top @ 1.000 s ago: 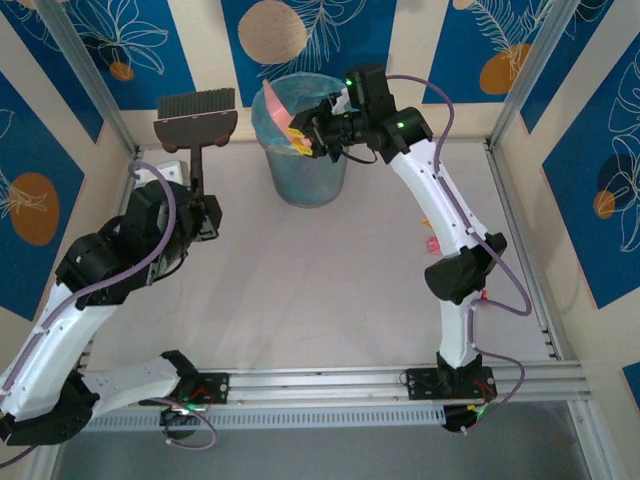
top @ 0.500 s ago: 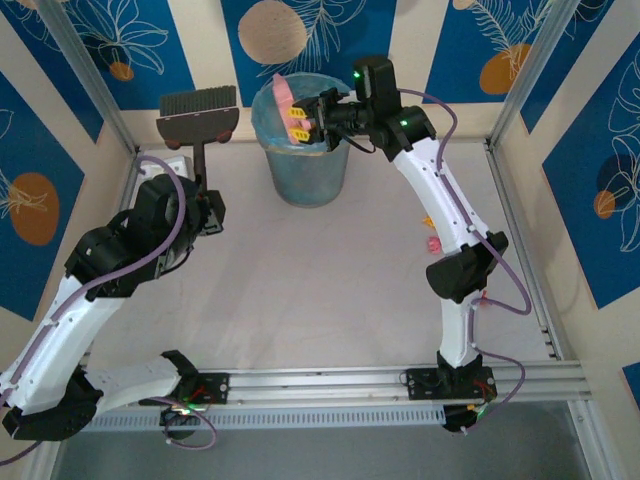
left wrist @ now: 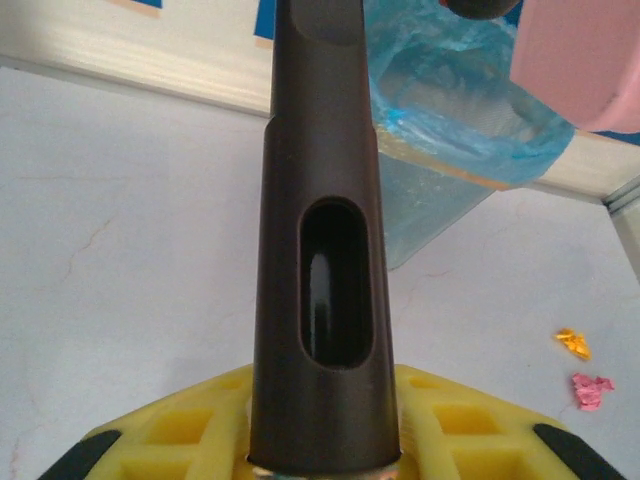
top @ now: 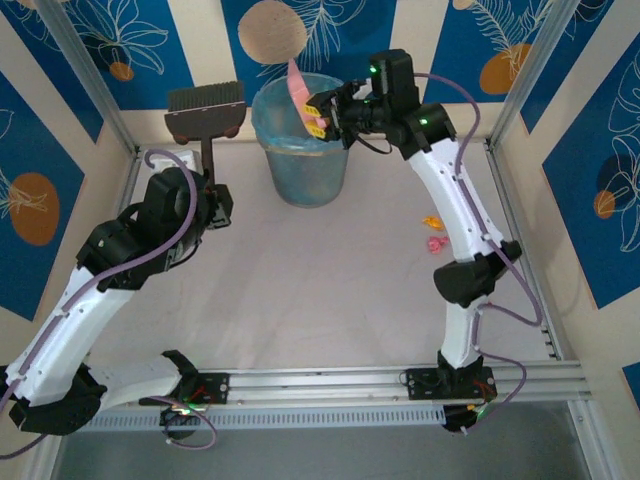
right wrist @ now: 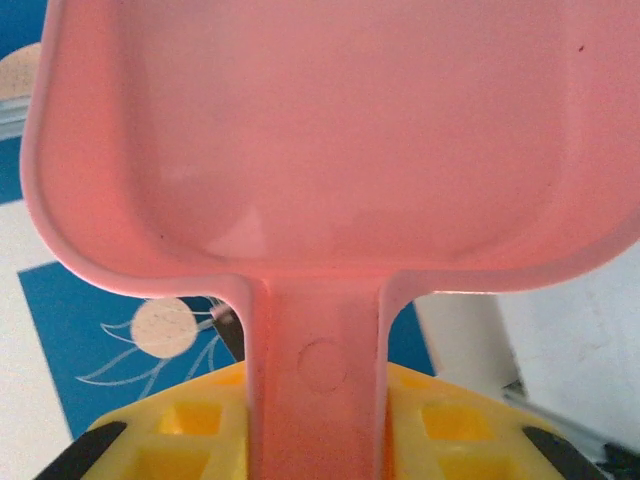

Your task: Sweep away the paper scraps from the table

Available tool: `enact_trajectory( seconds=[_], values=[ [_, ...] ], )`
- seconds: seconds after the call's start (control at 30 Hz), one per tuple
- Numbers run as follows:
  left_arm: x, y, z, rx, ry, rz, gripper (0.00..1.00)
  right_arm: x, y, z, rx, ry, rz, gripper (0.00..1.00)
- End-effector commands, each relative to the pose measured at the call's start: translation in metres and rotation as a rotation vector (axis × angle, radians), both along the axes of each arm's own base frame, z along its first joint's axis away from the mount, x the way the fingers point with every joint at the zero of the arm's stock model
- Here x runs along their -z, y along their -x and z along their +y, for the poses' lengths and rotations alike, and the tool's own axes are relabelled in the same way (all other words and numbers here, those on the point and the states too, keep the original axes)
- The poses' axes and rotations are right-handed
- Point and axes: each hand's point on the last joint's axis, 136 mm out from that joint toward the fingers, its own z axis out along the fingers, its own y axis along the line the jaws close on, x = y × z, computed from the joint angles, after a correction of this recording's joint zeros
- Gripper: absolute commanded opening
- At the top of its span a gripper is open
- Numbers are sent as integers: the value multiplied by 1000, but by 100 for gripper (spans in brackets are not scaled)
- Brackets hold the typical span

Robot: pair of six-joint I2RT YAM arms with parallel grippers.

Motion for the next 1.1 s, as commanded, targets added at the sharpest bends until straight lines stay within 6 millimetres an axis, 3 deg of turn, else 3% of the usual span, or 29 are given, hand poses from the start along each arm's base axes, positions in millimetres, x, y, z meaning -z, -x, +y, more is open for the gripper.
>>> enact_trajectory(
  seconds=[0.0, 0.2, 0.33, 0.5, 0.77, 1.07],
  values=[
    [-22, -11, -12, 39, 58, -87, 0, -14, 33, -41, 40, 139, -137, 0],
    [-34, -24, -50, 165, 144, -146, 0, 29, 70, -111, 188, 321, -122, 0],
    [-35, -35, -85, 274, 196, -134, 0, 78, 108, -156, 239, 516, -51, 0],
    [-23, -51, -134, 389, 257, -50, 0, 141, 156, -188, 210, 685, 76, 0],
    [13, -69, -215, 535, 285, 111, 0, 235, 206, -213, 119, 918, 197, 0],
    [73, -72, -289, 679, 253, 370, 0, 295, 238, -208, 38, 1049, 270, 0]
  ],
)
